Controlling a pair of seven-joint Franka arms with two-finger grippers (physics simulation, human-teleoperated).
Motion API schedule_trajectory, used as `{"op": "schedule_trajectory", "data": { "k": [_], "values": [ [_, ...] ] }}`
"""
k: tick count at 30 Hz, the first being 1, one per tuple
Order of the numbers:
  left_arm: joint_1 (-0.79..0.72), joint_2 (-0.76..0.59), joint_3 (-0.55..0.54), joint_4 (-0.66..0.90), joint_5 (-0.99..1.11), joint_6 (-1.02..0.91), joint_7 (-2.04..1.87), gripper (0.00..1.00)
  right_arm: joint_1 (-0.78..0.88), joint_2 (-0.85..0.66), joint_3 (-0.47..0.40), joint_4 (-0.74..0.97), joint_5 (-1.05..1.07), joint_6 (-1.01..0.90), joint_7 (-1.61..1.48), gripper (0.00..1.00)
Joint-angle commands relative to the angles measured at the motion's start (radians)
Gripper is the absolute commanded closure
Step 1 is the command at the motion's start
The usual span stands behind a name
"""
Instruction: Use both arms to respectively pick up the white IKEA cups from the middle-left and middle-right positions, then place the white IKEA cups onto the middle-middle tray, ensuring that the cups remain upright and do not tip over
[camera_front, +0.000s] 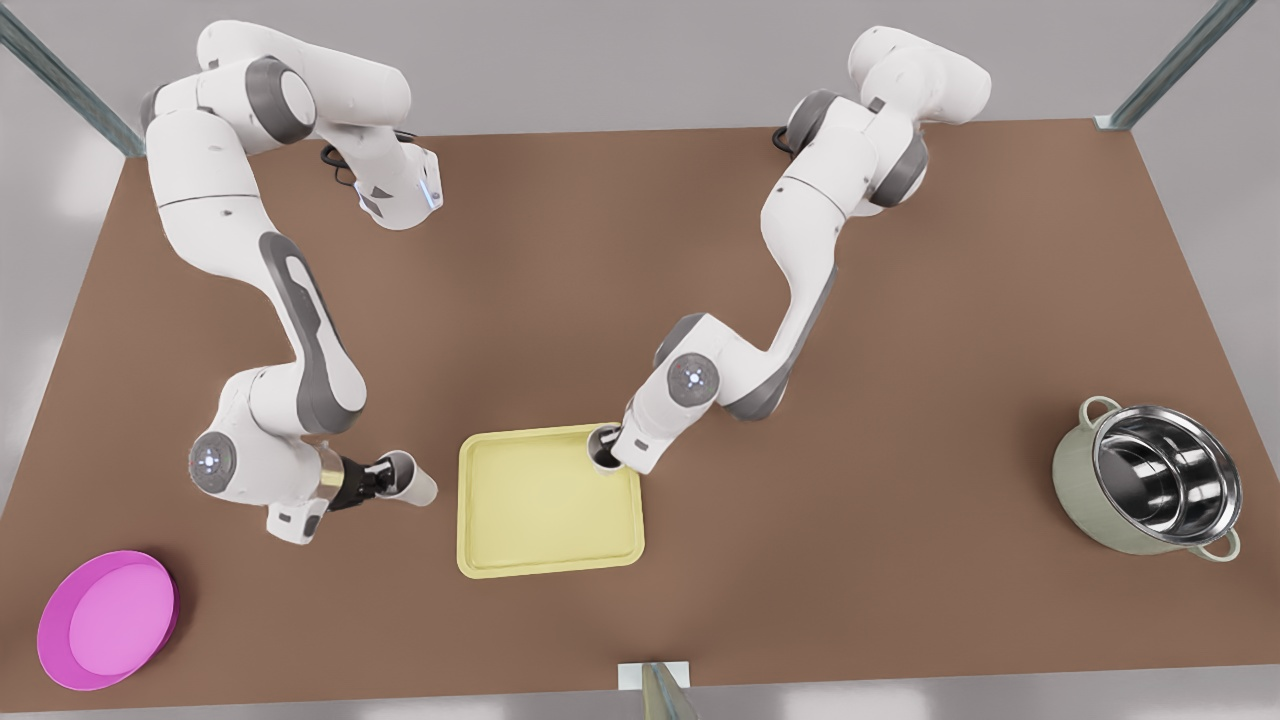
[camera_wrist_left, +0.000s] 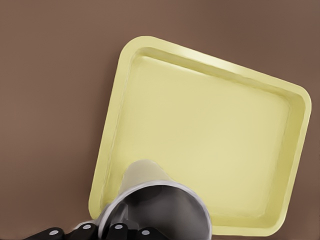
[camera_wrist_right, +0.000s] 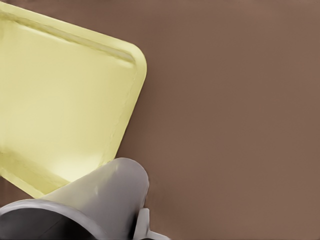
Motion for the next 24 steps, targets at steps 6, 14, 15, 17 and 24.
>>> {"op": "schedule_trajectory", "data": {
  "k": [6, 14, 15, 17, 24],
  "values": [
    [-0.005, 0.03, 0.001, 0.0, 0.004, 0.107, -0.348, 0.75, 0.123, 0.047, 0.001, 0.036, 0.033, 0.082, 0.458, 0.79],
    [0.0, 0.041, 0.001, -0.003, 0.004, 0.105, -0.348, 0.38, 0.192, 0.096, -0.025, 0.019, -0.004, 0.18, 0.538, 0.79],
    [0.007, 0.036, 0.001, -0.003, 0.004, 0.098, -0.35, 0.14, 0.201, 0.097, -0.039, 0.018, -0.028, 0.18, 0.539, 0.79],
    [0.023, 0.015, 0.0, -0.003, 0.004, 0.07, -0.35, 0.0, 0.203, 0.111, -0.048, 0.016, -0.051, 0.18, 0.539, 0.79],
    [0.219, -0.264, 0.0, -0.003, 0.007, -0.643, -0.12, 0.0, 0.203, 0.114, -0.056, 0.016, -0.054, 0.18, 0.55, 0.0]
  ]
}}
